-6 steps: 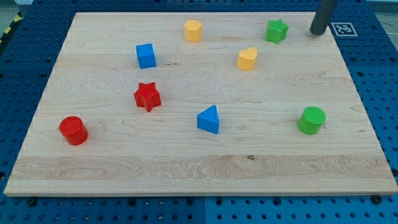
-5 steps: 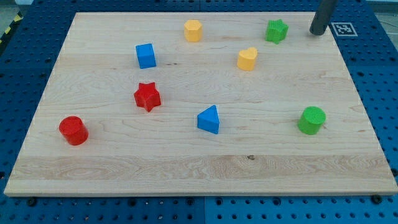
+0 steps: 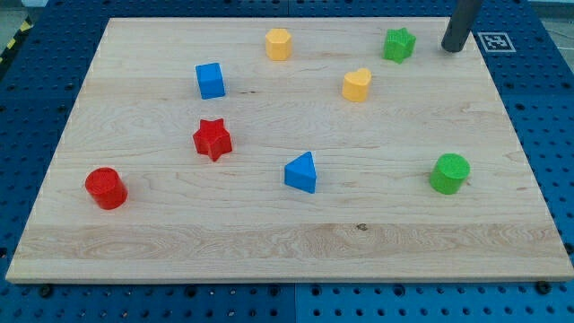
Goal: Move the green star into the yellow heart
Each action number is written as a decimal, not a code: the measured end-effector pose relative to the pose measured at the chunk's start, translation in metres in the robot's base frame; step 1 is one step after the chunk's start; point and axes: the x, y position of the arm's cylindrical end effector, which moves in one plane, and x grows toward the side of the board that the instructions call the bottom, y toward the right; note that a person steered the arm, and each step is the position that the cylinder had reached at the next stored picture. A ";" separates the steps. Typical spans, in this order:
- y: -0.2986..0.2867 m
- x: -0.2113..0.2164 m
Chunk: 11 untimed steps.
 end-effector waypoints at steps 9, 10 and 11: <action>-0.048 -0.004; -0.064 -0.004; -0.083 -0.008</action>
